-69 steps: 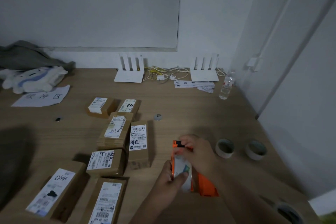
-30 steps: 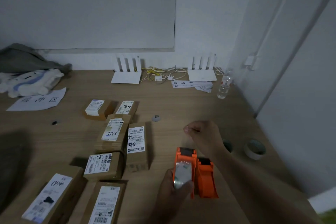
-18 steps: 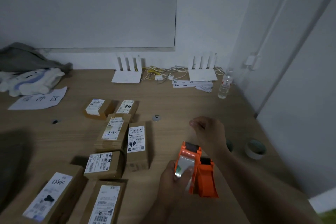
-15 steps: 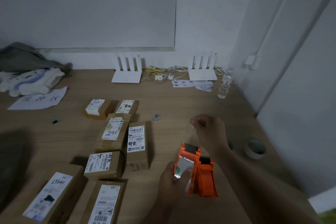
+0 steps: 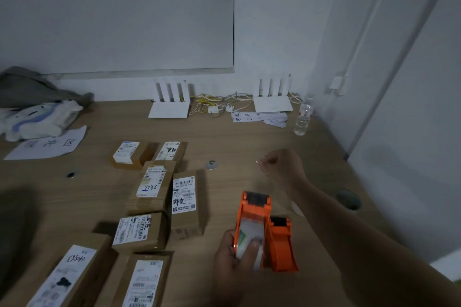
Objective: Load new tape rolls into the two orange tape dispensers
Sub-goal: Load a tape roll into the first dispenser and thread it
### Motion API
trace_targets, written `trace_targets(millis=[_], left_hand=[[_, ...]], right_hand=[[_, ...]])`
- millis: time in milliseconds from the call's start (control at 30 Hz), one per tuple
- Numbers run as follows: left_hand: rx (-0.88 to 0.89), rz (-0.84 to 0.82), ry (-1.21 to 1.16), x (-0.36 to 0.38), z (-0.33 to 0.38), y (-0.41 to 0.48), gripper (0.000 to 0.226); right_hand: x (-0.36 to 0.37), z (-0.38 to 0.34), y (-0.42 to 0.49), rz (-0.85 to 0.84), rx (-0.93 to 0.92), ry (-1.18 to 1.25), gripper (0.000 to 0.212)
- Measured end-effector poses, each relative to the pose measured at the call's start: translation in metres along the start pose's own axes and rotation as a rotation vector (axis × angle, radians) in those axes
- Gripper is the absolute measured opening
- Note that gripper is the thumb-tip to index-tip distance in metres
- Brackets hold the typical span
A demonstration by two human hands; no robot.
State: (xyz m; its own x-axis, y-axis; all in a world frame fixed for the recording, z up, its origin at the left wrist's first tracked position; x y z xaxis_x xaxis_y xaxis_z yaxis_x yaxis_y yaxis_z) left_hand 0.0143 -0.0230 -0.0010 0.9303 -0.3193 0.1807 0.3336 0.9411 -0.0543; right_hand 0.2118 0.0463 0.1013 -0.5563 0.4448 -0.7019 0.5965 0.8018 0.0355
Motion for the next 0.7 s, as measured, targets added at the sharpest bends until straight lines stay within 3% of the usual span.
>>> trace_targets(millis=[367,700], left_hand=[[0.111,0.023,0.024,-0.008,0.015,-0.010,0.029],[0.090,0.024,0.061,-0.014,0.018,-0.008,0.033]], right_hand=[[0.012,-0.007,0.018,-0.130,0.064,0.014,0.025],[0.023,-0.012,0.025,-0.302,0.237,0.106,0.016]])
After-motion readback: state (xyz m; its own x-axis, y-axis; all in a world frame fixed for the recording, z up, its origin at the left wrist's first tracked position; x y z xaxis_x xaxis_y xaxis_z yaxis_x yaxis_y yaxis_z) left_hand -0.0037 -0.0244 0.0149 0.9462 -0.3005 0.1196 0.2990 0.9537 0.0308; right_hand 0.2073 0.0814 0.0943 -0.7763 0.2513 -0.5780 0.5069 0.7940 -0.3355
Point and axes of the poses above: each hand's wrist, its own y-axis towards the middle knuckle, its own x-axis out of the palm, z = x × y, the point moved 1 cm from there along y, towards the middle knuckle, and after that the axes turned 3 degrees about -y, right-handed, at the moved point
